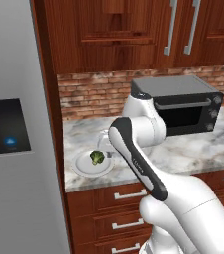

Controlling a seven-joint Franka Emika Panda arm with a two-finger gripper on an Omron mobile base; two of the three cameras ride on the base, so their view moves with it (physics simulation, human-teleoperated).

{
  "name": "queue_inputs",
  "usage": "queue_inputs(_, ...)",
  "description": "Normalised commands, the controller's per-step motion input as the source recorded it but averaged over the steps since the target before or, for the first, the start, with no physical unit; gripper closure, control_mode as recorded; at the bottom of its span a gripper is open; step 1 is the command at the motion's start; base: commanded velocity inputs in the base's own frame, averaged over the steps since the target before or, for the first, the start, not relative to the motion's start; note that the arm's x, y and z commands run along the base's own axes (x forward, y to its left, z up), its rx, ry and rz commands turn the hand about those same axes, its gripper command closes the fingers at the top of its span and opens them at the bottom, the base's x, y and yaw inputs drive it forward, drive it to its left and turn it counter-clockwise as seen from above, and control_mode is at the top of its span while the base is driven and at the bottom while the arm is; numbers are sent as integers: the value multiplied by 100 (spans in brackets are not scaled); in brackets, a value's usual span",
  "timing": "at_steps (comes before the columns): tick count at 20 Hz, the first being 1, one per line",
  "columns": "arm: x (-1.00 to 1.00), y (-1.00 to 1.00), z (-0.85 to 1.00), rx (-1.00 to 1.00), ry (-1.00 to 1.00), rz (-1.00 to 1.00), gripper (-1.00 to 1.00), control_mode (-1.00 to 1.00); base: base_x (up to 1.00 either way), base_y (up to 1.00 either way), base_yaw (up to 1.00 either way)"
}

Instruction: Pick the broccoli from the counter and place it in the microwave. Then turn on the microwave.

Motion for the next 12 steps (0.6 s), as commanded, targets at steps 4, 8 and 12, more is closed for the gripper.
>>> queue_inputs(4, 34, 15, -16, 0, -6, 0, -100, -100, 0, 0, 0)
queue_inputs(8, 32, 11, -20, 0, -6, 0, -100, -100, 0, 0, 0)
queue_inputs(12, 30, 4, -33, 0, -3, 0, -100, -100, 0, 0, 0)
